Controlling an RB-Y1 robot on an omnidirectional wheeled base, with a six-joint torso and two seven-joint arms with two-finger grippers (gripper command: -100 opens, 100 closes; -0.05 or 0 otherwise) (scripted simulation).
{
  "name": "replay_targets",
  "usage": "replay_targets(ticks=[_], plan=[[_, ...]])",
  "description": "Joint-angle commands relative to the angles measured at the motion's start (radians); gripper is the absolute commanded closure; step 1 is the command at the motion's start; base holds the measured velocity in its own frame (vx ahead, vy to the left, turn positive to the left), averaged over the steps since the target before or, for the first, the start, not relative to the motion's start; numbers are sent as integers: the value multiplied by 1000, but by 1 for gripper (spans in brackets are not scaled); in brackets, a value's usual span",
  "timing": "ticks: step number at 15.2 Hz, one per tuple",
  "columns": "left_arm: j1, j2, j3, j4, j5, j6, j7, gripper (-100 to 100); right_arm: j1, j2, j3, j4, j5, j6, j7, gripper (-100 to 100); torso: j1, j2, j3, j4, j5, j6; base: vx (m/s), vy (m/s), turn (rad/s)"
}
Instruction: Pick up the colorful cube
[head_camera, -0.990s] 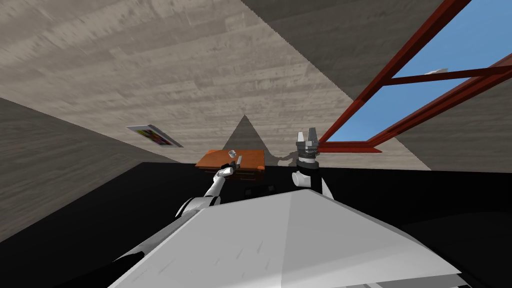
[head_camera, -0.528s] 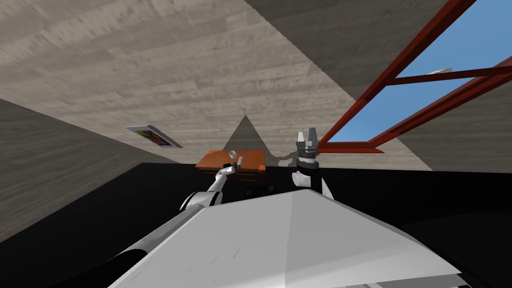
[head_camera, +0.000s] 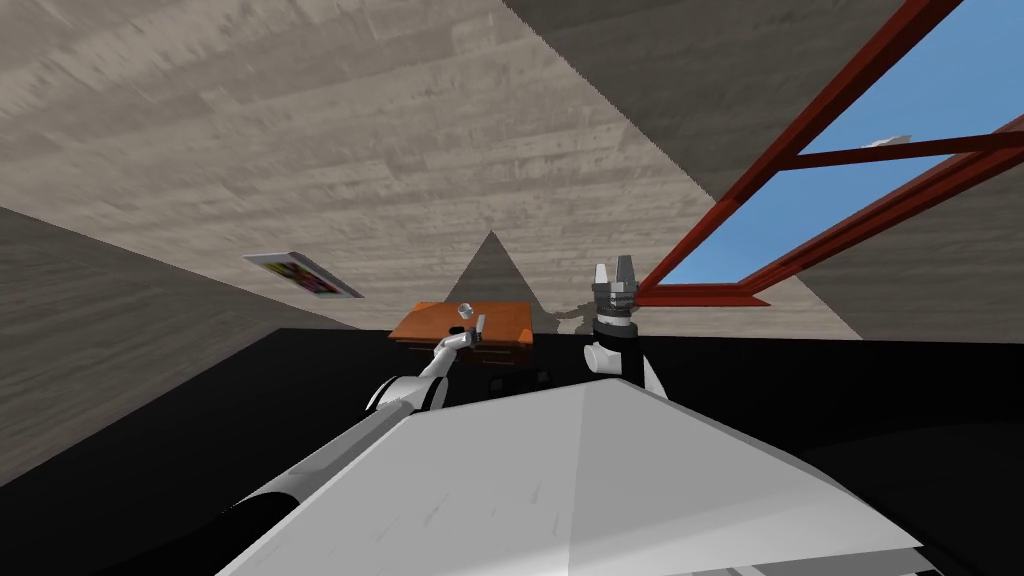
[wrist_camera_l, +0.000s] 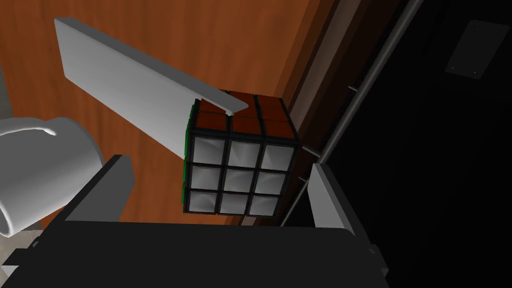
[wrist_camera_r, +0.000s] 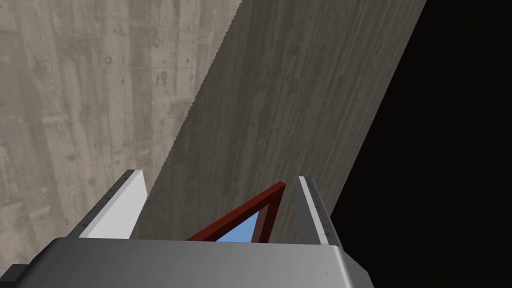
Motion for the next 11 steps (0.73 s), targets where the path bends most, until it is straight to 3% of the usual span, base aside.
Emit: replay_targets(ticks=[1, 5, 6, 7, 11], plan=[[-1, -6, 10, 29, -13, -32, 16, -100, 0, 0, 0, 0, 0, 0, 0, 0, 0, 0, 0, 0, 0, 0, 22, 42, -194], [2, -17, 25, 71, -39, -80, 42, -100, 0, 0, 0, 0, 0, 0, 0, 0, 1, 1, 0, 0, 0, 0, 24, 41, -120], [0, -13, 21, 58, -30, -62, 32, -100, 0, 0, 0, 0, 0, 0, 0, 0, 1, 1, 0, 0, 0, 0, 13, 29, -47], [1, -13, 22, 60, -31, -66, 35, 100, 0, 0, 0, 0, 0, 0, 0, 0, 1, 1, 1, 0, 0, -1, 2, 10, 1], [1, -13, 21, 60, -32, -66, 34, 100, 0, 0, 0, 0, 0, 0, 0, 0, -2, 2, 1, 1, 0, -1, 0, 2, -2]])
